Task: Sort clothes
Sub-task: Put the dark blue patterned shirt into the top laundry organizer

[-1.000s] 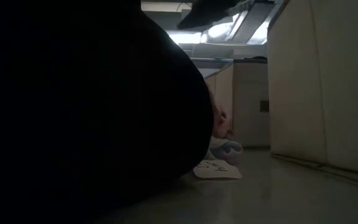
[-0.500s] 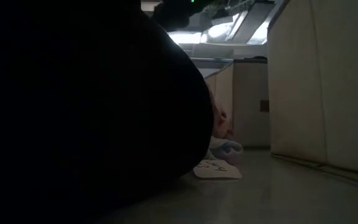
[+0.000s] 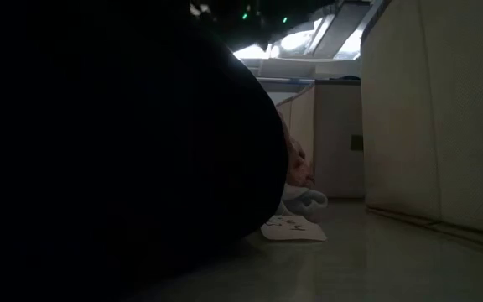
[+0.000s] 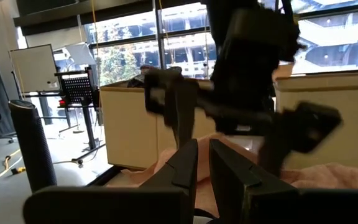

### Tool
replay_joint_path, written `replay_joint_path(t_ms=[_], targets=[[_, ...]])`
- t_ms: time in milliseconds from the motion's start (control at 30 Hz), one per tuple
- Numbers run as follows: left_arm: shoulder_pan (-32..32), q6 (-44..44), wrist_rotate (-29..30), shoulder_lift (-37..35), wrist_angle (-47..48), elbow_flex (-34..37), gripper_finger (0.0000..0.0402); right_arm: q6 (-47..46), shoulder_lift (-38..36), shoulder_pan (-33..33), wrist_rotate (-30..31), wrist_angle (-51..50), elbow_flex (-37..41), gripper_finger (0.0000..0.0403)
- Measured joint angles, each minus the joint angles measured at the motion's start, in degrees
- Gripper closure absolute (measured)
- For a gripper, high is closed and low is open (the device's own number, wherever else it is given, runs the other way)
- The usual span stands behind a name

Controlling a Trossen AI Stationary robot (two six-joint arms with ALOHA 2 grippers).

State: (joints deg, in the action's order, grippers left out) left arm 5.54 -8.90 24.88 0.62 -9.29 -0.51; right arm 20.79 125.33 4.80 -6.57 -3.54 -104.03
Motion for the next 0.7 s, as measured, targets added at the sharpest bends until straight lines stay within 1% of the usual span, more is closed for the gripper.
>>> replay_joint_path(t_ms=[100, 167, 400, 500, 600, 700], targets=[[0.0, -0.3, 0.0, 0.0, -0.5, 0.0, 0.0370, -4.1, 2.9, -0.1, -0.3, 3.7, 0.0, 0.0102], [0.0, -0.3, 0.0, 0.0, -0.5, 0.0, 0.0370, -5.1, 4.4, 0.0, -0.4, 3.8, 0.0, 0.0102], [0.0, -0.3, 0.0, 0.0, -0.4, 0.0, 0.0370, -5.4, 9.4, 0.1, -1.3, 2.8, 0.0, 0.0102], [0.0, -0.3, 0.0, 0.0, -0.4, 0.0, 0.0370, -3.9, 11.4, 0.2, -1.3, 2.9, 0.0, 0.0105], [0.0, -0.3, 0.0, 0.0, -0.4, 0.0, 0.0370, -2.2, 12.7, 0.2, 0.6, 3.1, 0.0, 0.0127], [0.0, -0.3, 0.0, 0.0, -0.4, 0.0, 0.0370, -0.8, 12.8, 0.2, 1.1, 3.2, 0.0, 0.0182]])
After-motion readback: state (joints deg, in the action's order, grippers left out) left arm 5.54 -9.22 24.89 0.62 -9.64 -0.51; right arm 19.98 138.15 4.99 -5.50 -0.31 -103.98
